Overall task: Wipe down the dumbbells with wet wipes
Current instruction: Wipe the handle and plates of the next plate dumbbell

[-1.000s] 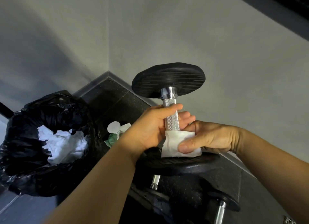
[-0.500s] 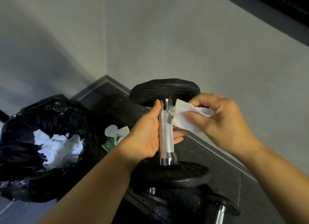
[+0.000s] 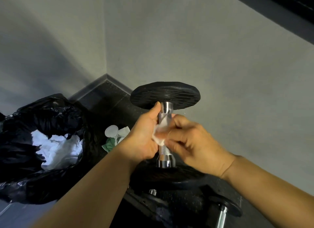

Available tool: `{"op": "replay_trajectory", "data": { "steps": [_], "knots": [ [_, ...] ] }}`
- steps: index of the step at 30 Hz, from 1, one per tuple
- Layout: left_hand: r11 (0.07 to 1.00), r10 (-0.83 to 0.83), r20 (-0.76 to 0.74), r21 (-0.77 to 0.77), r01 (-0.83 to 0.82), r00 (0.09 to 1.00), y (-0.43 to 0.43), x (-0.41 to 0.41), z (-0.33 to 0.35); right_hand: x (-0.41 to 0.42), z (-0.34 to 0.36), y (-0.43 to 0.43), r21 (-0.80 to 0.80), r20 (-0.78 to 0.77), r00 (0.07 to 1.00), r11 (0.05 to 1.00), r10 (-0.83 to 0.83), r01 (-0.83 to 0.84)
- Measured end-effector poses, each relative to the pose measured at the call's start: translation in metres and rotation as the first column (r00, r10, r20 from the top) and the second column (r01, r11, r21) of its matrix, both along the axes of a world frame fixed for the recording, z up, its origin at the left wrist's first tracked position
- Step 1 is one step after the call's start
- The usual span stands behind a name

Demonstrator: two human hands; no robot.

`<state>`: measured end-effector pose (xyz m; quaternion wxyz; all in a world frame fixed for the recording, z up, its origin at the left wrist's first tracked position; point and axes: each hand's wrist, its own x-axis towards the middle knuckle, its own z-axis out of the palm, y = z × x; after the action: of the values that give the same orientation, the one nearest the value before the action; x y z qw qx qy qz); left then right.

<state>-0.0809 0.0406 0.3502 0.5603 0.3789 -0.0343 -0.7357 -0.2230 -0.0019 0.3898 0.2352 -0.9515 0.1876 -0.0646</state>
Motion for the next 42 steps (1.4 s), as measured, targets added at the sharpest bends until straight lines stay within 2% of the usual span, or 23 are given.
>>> {"op": "replay_trajectory", "data": {
  "steps": [4,10,13,16,18,20,22,23,25,27,30,33,37,42],
  "knots": [
    [0.998,-0.038,0.052,0.053,0.035,0.998,0.004,0.002,0.000,-0.003,-0.003,0.008,0.156,-0.052,0.996,0.986,0.073,-0.064],
    [1.000,0.017,0.009,-0.018,-0.017,1.000,0.003,-0.001,0.002,0.014,0.002,-0.012,-0.033,0.117,0.992,0.998,-0.054,0.058],
    [1.000,0.007,0.008,-0.018,-0.007,1.000,0.005,-0.001,0.003,0.021,0.007,-0.020,-0.106,0.095,0.991,0.989,-0.098,0.108],
    [0.999,0.045,0.001,0.006,-0.045,0.999,0.005,0.000,0.003,0.012,0.003,-0.006,-0.007,0.012,1.000,1.000,0.007,-0.007],
    [0.999,0.011,0.036,0.045,-0.013,0.999,0.004,0.002,0.001,0.004,0.002,0.008,0.128,-0.075,0.992,0.988,0.102,-0.092],
    [0.997,-0.052,0.085,0.058,0.047,0.995,0.005,0.005,0.000,0.001,0.002,0.013,0.213,-0.140,0.986,0.976,0.086,-0.055],
    [0.997,-0.062,0.099,0.061,0.056,0.993,0.008,0.006,0.001,0.000,0.001,0.016,0.224,-0.157,0.987,0.975,0.024,0.012],
    [0.997,-0.053,0.098,0.053,0.047,0.994,0.009,0.006,0.002,0.000,0.002,0.017,0.229,-0.123,0.992,0.972,-0.014,0.042],
    [1.000,-0.017,0.077,0.015,0.016,0.997,0.013,0.005,0.004,-0.002,0.007,0.019,0.292,0.043,0.986,0.946,-0.162,0.143],
    [1.000,-0.023,0.080,-0.014,0.025,0.997,0.020,0.006,0.009,-0.009,0.019,0.014,0.390,0.220,0.904,0.883,-0.365,0.261],
    [0.998,-0.057,0.096,-0.015,0.059,0.994,0.035,0.005,0.021,-0.022,0.034,0.005,0.367,0.320,0.789,0.836,-0.525,0.407],
    [0.999,-0.050,0.124,-0.006,0.052,0.991,0.052,-0.005,0.032,-0.030,0.037,0.010,0.397,0.315,0.746,0.795,-0.587,0.458],
    [0.998,-0.063,0.101,0.027,0.060,0.993,0.072,-0.024,0.048,-0.039,0.043,0.025,0.464,0.296,0.767,0.788,-0.569,0.405],
    [0.992,-0.065,0.084,0.111,0.056,0.994,0.085,-0.055,0.075,-0.051,0.069,0.046,0.327,0.367,0.720,0.807,-0.588,0.492]
  ]
}}
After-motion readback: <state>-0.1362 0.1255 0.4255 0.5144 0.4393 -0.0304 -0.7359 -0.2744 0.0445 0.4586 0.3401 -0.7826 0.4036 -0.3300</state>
